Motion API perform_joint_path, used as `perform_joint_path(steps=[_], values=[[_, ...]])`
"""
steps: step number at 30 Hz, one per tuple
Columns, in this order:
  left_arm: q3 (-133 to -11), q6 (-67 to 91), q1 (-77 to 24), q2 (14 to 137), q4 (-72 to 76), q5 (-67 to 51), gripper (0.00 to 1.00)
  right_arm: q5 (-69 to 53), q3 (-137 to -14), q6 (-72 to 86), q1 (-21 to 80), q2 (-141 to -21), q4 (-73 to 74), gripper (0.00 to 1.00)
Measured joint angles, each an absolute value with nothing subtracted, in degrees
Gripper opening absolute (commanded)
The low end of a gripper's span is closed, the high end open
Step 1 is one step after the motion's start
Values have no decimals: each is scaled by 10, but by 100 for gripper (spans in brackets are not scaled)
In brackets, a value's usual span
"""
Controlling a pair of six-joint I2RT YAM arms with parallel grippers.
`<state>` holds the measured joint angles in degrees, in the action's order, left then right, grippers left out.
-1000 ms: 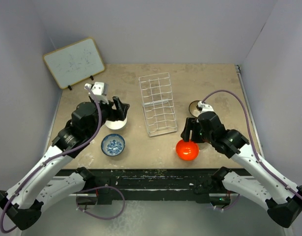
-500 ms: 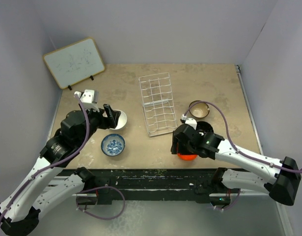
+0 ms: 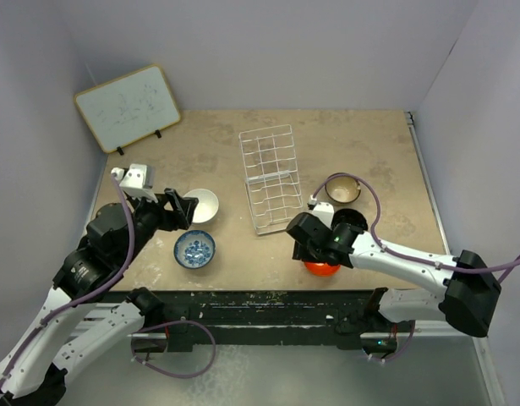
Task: Load the bowls into the dish rack
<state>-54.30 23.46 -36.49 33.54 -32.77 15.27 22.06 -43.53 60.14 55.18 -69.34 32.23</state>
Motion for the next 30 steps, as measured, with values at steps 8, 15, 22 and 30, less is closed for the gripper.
perform_joint_path(steps=[8,15,22,30], values=[[-543,235,-365,307,-354,159,79,247,-435,609,552,-714,314,42],[-543,235,-365,301,-361,163,79,250,-429,613,552,-742,293,35],[-543,235,-365,301,-373,163,79,251,-429,621,552,-764,284,15],[-543,235,-365,293,-387,165,79,277,-428,624,554,-749,283,0]])
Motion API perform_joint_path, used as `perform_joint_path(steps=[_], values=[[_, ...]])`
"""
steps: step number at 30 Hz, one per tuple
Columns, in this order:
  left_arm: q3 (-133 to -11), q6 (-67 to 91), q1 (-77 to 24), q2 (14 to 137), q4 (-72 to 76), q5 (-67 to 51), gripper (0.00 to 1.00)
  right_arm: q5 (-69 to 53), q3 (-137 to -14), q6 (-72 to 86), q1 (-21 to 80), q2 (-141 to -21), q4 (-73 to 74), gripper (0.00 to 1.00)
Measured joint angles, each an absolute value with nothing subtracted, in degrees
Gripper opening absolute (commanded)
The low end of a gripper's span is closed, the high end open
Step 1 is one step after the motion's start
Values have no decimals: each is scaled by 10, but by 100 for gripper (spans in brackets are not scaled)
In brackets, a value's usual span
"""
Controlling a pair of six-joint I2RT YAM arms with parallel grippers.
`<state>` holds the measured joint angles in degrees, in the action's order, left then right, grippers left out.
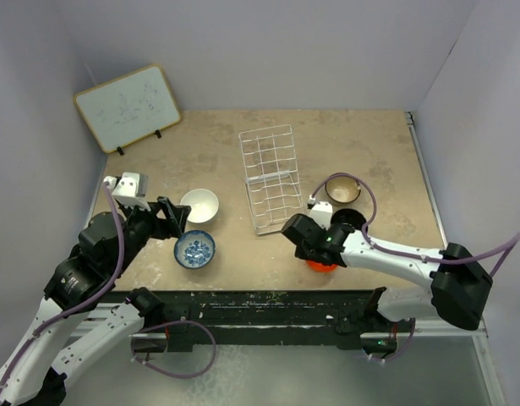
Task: Load the bowls into the dish rack
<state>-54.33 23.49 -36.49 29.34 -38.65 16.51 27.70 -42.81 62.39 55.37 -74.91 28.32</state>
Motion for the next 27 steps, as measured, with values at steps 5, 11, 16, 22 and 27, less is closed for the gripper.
perform_joint_path(steps=[5,11,16,22,27], values=[[-547,235,-365,293,-387,168,79,287,-412,628,554,-688,283,0],[-550,235,-365,294,-388,170,79,274,-388,630,554,-616,281,0],[-556,235,-365,294,-389,170,79,266,-387,630,555,-565,270,0],[-568,234,-365,297,-389,170,79,249,-382,617,555,-478,213,0],[-576,234,-365,304,-389,169,79,238,-341,607,555,-441,81,0]])
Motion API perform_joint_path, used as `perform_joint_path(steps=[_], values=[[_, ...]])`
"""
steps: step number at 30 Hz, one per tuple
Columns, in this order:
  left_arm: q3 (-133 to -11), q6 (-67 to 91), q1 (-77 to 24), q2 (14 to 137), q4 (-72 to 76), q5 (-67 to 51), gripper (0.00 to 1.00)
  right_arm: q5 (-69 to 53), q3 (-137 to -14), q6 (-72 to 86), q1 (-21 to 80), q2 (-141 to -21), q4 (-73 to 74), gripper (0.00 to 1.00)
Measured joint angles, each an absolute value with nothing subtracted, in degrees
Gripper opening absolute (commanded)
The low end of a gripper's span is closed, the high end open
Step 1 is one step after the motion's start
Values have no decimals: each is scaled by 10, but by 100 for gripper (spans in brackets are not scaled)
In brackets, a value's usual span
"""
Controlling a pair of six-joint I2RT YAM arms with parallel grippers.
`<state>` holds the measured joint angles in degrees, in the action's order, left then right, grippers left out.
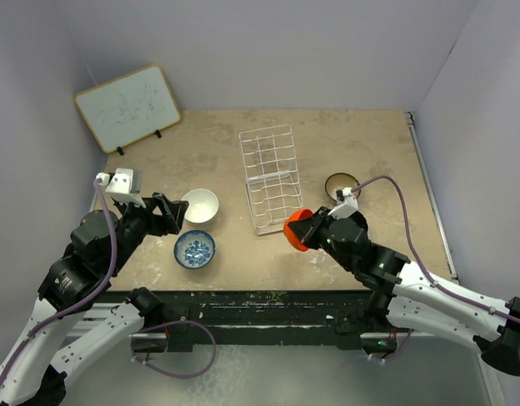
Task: Load the bowls into the dish rack
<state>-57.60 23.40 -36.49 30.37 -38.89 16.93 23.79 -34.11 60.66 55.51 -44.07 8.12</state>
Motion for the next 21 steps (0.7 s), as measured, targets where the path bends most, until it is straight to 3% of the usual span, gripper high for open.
perform_joint_path(steps=[16,21], values=[[-599,229,-365,319,-389,169,79,271,-174,593,556,-520,-444,0],[-599,229,-365,335,-389,167,79,285,-170,594,557,-528,-466,0]])
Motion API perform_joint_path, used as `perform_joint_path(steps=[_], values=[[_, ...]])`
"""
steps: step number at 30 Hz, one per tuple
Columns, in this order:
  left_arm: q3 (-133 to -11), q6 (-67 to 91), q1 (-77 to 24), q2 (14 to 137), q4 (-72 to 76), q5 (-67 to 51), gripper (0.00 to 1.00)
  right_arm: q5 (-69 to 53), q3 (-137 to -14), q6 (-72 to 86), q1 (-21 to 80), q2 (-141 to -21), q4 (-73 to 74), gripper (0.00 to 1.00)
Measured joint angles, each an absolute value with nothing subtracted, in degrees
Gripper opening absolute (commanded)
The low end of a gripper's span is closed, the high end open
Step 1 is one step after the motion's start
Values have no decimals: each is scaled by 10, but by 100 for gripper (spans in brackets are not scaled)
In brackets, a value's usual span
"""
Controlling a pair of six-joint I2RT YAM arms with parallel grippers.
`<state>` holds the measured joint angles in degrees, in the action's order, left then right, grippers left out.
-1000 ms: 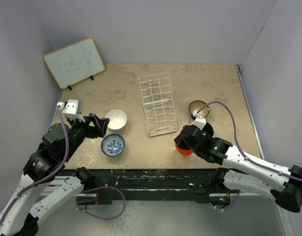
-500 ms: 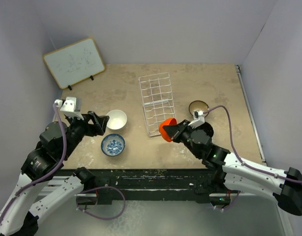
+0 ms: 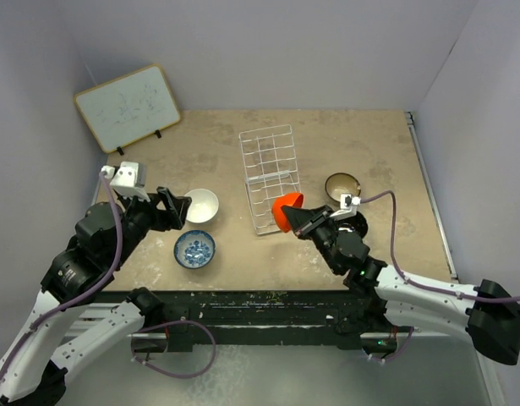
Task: Load the bowls into the dish rack
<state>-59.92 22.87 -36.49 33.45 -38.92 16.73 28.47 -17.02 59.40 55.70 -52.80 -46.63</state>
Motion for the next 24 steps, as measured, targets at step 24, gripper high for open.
perform_joint_path(steps=[24], values=[[-596,230,-365,390,-320,146,79,394,-502,532,552,-583,131,0]])
